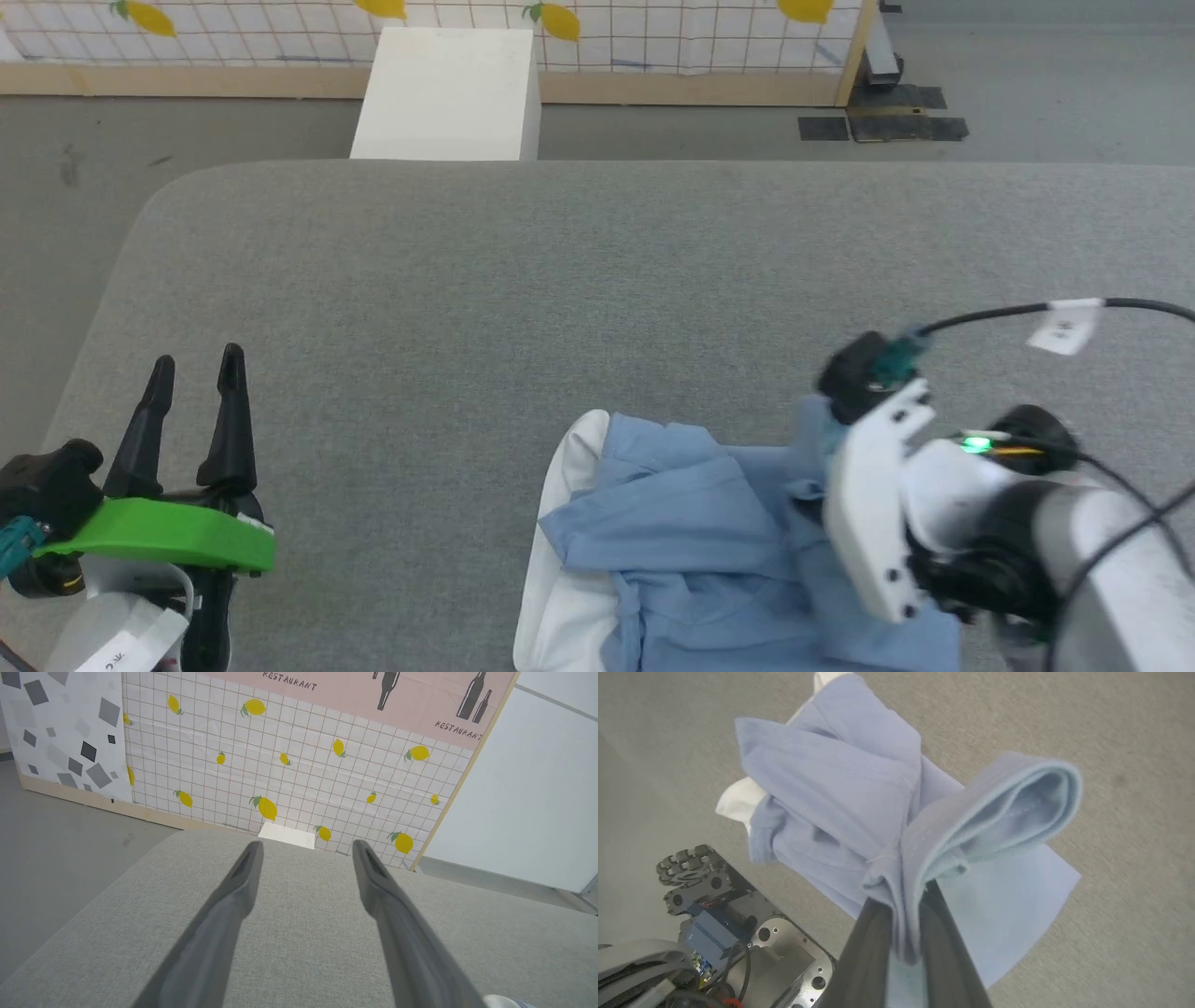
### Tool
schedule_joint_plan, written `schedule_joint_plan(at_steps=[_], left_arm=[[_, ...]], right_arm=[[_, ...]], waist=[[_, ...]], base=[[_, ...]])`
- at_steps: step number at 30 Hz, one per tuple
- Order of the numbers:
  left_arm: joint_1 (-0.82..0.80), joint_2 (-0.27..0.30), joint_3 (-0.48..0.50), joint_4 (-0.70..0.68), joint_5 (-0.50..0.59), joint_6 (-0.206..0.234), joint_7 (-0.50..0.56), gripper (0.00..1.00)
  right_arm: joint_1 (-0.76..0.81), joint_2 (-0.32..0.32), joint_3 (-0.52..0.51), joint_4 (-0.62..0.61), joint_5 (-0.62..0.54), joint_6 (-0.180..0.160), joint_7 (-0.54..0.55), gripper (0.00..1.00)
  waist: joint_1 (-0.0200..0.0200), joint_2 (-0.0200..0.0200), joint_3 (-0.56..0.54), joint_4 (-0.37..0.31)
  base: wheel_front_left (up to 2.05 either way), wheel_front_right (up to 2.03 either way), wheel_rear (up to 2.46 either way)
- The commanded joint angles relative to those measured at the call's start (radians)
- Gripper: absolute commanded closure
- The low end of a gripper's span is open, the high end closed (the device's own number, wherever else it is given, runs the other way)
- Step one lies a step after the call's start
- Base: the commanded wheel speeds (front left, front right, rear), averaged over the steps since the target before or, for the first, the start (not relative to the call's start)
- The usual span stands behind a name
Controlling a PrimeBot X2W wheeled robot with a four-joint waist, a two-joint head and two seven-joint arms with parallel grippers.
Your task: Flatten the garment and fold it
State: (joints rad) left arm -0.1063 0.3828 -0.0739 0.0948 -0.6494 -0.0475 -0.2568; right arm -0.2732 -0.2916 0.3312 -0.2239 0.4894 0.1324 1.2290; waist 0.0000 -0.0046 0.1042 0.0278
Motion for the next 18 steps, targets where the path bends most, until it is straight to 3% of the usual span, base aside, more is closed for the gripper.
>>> schedule_joint_plan(at_steps=[1,9,18], left_arm=[[0.017,0.0,0.003,-0.003,-0.001,0.006,-0.003,0.0],[0.025,-0.003,0.001,-0.003,-0.006,0.005,-0.002,0.0],[0.017,-0.007,0.003,0.0,-0.011,-0.002,-0.003,0.0]], right_arm=[[-0.033,0.016,0.027,0.025,0.01,-0.002,-0.027,1.0],[-0.138,0.11,0.194,0.243,0.031,-0.002,-0.187,1.0],[-0.192,0.194,0.284,0.5,0.012,-0.002,-0.378,1.0]], waist=[[0.0,0.0046,0.003,0.012],[0.0,0.0046,0.007,0.053],[0.0,0.0046,0.041,0.071]], base=[[0.0,0.0,0.0],[0.0,0.0,0.0],[0.0,0.0,0.0]])
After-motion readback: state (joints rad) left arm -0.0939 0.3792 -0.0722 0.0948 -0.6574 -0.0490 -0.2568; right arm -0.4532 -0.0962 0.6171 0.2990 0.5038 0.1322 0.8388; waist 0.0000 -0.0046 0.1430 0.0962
